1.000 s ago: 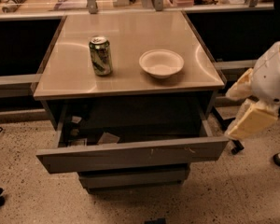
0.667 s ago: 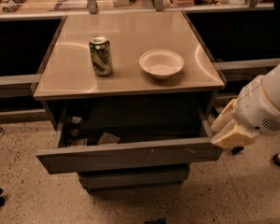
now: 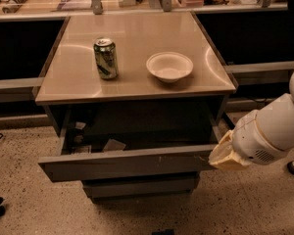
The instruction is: Close top drawer
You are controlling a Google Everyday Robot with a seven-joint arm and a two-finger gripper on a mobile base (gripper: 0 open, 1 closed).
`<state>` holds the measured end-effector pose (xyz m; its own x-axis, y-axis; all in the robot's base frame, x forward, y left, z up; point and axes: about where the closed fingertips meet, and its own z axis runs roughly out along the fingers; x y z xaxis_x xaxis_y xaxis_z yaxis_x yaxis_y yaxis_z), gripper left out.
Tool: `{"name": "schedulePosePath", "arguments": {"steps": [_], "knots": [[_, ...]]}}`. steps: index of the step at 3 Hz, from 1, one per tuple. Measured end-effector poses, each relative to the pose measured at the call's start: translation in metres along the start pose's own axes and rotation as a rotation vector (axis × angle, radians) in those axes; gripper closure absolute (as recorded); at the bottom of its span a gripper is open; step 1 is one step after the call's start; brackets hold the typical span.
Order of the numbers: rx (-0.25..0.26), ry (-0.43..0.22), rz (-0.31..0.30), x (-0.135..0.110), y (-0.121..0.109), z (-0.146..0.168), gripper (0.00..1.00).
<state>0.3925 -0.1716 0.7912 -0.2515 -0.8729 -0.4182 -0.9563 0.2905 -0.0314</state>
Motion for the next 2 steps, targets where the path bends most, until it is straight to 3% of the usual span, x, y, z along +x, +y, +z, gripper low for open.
{"name": "schedulePosePath", "arguments": {"steps": [1,2], "knots": [[0.0,0.0,0.0,0.0,0.0,0.0,1.0],[0.006,0.024,-0.036,0.016,0.002,0.025,1.0]]}}
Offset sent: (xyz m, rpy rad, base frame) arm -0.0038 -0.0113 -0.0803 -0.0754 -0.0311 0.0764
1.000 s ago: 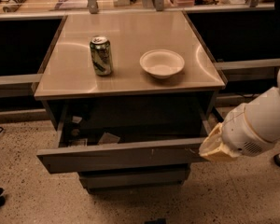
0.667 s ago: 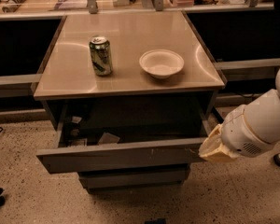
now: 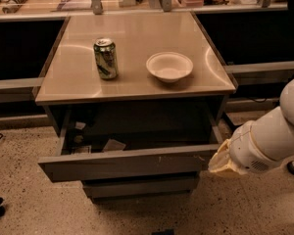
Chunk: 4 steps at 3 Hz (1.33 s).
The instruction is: Close top drawer
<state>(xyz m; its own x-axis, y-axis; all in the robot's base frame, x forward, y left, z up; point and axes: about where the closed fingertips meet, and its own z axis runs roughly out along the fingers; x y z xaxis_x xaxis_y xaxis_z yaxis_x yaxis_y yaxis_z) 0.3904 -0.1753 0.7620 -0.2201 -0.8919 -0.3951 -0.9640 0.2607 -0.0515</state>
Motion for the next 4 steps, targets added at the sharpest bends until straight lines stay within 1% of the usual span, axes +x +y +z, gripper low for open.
{"name": "schedulePosePath", "arguments": {"steps": [1,2,4], "knots": [[0.0,-0.03,-0.049,0.009,-0.001,0.041,1.0],[-0.002,-0.099,-0.088,0.008,-0.01,0.077,1.0],[0.001,-0.26,-0.138,-0.007,-0.04,0.132,1.0]]}}
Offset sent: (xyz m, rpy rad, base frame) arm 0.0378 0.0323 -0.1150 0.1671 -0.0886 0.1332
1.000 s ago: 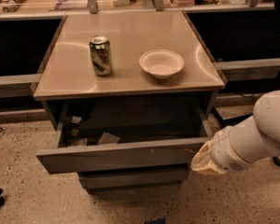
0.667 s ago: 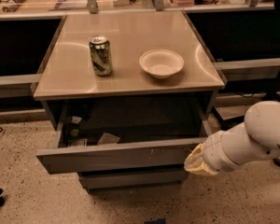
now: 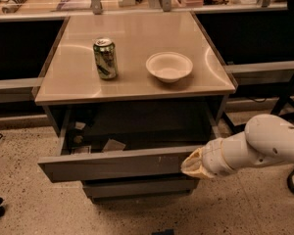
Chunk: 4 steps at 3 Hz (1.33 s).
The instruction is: Close top drawer
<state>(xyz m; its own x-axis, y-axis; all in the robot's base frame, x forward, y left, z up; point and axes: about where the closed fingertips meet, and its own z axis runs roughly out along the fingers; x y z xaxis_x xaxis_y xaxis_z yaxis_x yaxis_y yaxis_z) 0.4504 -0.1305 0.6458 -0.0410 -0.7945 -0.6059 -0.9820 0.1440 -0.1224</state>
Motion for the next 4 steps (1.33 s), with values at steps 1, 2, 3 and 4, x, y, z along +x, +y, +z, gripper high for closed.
{"name": "schedulePosePath", "arguments": {"steps": [1,2,3,4], "knots": [[0.0,0.0,0.0,0.0,0.0,0.0,1.0],[0.018,0.003,-0.022,0.0,0.001,0.0,1.0],[0.08,-0.023,-0.083,-0.001,-0.001,0.004,1.0],[0.152,-0.055,-0.161,-0.008,-0.012,0.01,1.0]]}}
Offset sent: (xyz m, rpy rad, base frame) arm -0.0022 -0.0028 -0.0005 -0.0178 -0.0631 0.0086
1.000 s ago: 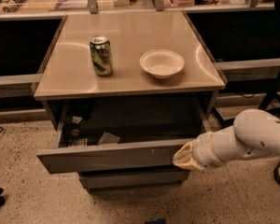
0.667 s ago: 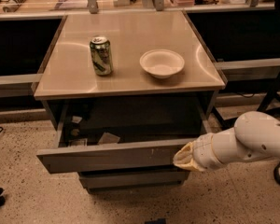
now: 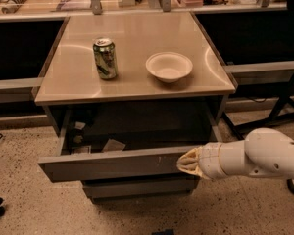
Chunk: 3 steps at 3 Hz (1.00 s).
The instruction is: Close top drawer
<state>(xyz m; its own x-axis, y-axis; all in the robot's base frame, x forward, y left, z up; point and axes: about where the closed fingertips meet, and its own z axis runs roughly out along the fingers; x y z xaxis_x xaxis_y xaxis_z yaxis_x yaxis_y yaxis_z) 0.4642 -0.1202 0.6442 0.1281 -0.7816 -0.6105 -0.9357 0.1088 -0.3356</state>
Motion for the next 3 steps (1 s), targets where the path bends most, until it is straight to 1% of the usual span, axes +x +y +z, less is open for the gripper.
{"name": "schedulePosePath", "arguments": {"steps": [1,2,3], "knots": [[0.06,-0.028,-0.052,-0.004,-0.014,0.009,1.0],[0.097,-0.043,-0.085,-0.007,-0.03,0.02,1.0],[0.125,-0.047,-0.101,-0.005,-0.048,0.031,1.0]]}}
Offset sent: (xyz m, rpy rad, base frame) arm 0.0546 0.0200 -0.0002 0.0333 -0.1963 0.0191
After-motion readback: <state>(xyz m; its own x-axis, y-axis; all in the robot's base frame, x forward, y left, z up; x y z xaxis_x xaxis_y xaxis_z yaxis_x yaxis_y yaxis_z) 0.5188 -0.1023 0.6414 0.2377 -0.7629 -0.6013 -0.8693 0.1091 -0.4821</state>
